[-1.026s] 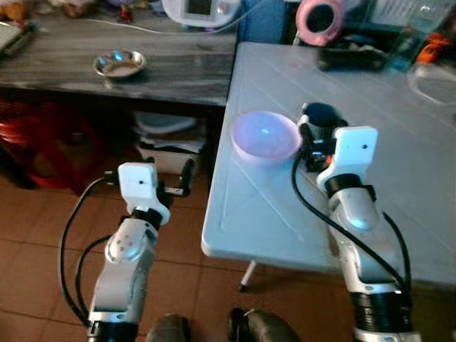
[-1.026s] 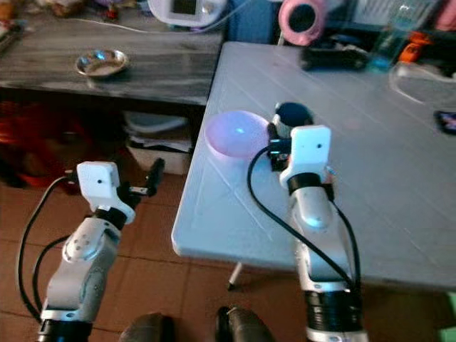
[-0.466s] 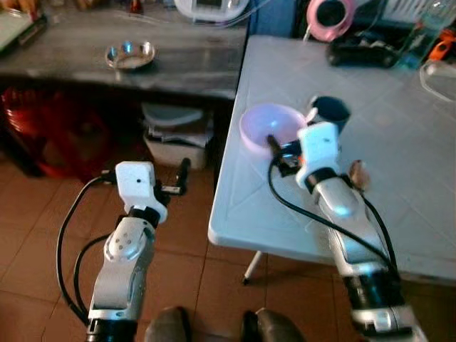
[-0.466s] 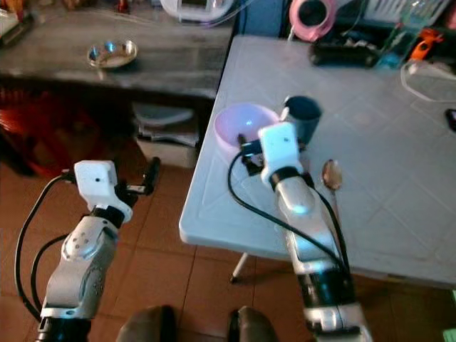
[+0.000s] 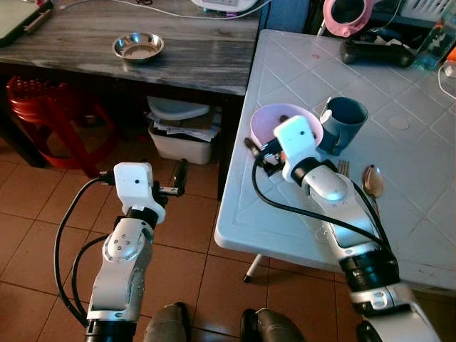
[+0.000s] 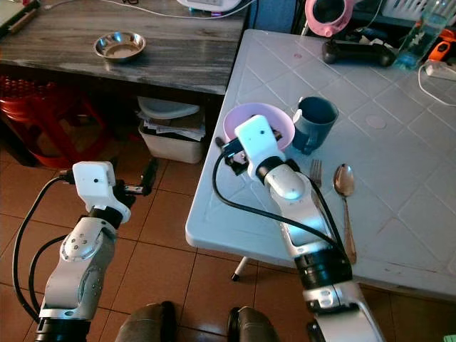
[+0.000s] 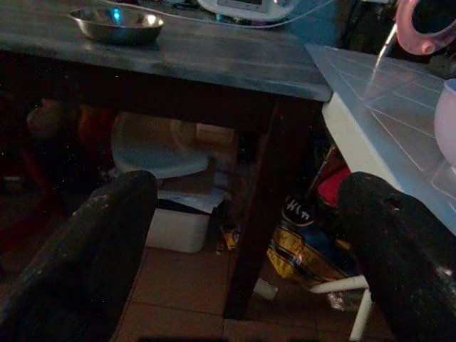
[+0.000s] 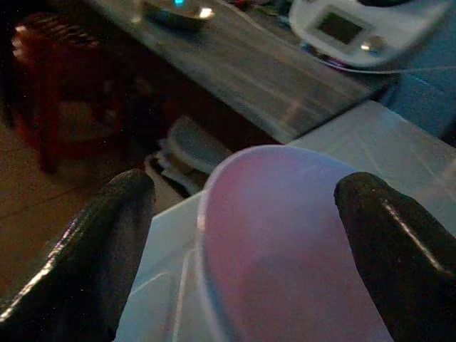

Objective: Setting the table

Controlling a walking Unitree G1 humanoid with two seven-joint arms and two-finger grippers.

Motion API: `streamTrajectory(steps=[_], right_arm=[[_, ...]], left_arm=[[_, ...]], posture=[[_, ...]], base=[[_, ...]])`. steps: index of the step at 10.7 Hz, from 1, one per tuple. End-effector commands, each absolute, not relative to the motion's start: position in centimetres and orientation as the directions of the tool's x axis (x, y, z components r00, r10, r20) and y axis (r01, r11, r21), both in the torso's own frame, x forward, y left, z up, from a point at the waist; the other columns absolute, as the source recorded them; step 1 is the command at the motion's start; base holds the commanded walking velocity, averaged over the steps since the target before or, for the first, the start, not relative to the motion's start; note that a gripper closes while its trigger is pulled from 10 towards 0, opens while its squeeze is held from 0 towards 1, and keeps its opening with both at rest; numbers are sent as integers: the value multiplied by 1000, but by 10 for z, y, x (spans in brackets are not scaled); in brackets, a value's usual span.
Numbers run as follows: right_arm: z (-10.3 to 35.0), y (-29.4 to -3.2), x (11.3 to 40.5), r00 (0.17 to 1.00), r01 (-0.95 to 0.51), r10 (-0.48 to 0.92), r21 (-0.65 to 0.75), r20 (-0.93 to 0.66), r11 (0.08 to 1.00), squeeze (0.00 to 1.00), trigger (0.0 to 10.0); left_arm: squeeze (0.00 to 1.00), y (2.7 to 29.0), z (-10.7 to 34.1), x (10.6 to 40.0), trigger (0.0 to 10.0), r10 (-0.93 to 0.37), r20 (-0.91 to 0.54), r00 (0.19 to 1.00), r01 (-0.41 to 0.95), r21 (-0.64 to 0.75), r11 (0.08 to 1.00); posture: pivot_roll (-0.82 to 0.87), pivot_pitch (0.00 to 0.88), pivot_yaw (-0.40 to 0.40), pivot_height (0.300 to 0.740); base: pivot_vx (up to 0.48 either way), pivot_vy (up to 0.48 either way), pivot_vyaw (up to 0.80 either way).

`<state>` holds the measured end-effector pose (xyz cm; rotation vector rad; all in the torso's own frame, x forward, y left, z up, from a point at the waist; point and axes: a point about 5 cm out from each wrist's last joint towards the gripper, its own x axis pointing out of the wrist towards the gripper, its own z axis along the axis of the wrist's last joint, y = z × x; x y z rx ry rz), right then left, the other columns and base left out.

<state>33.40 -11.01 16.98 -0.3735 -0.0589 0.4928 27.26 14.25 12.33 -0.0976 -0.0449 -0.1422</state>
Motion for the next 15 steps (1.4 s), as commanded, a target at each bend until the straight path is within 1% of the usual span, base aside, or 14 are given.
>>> streamTrajectory(steps=[1, 2, 3, 4, 5, 6, 8, 10, 12, 13, 14, 15], right_arm=[[171, -109, 335, 870, -471, 491, -369, -45, 801, 0, 10000], [170, -113, 337, 863, -491, 500, -373, -79, 787, 55, 10000], [167, -116, 338, 857, -506, 501, -382, -120, 773, 1000, 10000], [162, -119, 338, 851, -522, 500, -374, -163, 767, 212, 10000], [158, -123, 340, 847, -532, 492, -366, -202, 764, 0, 10000], [154, -128, 342, 844, -536, 480, -381, -239, 753, 0, 0], [152, -135, 343, 842, -539, 464, -410, -275, 735, 0, 0], [153, -143, 346, 846, -533, 443, -440, -297, 723, 0, 0], [148, -149, 345, 846, -531, 425, -443, -322, 722, 0, 0], [147, -152, 344, 846, -530, 418, -440, -331, 724, 0, 0], [147, -153, 345, 848, -526, 413, -444, -331, 725, 0, 0], [147, -153, 345, 849, -526, 414, -450, -330, 722, 0, 0]], left_arm=[[0, 143, 122, 270, 10000, -139, 38, 990, 142, -84, 986], [0, 143, 121, 270, 10000, -141, 34, 989, 143, -84, 986], [0, 143, 120, 269, 10000, -143, 28, 989, 145, -85, 986], [0, 141, 118, 268, 10000, -149, 20, 989, 150, -86, 985], [0, 140, 117, 268, 10000, -157, 15, 988, 158, -87, 984], [0, 141, 118, 268, 10000, -159, 14, 987, 159, -86, 983], [0, 141, 116, 267, 10000, -160, 6, 987, 160, -86, 983], [0, 137, 115, 266, 10000, -196, -6, 981, 194, -104, 975], [0, 131, 115, 263, 10000, -262, -4, 965, 259, -129, 957], [0, 126, 117, 260, 10000, -327, 18, 945, 326, -170, 930], [0, 121, 119, 256, 10000, -385, 34, 922, 384, -181, 905], [0, 118, 119, 254, 10000, -412, 31, 911, 411, -182, 893]], posture=[[-4, 143, -20, 740], [-3, 145, -23, 740], [-5, 147, -23, 740], [-6, 148, -22, 740], [-5, 148, -21, 740], [-4, 148, -21, 740], [-3, 149, -21, 740], [-1, 148, -20, 740], [-3, 145, -20, 740], [-2, 144, -21, 740], [-1, 144, -20, 740], [-2, 140, -18, 740]], base=[[0, 0, 0], [0, 0, 0], [0, 0, 0], [0, 0, 0], [0, 0, 0], [0, 0, 0], [0, 0, 0], [0, 0, 0], [0, 0, 0], [0, 0, 0], [0, 0, 0], [0, 0, 0]])
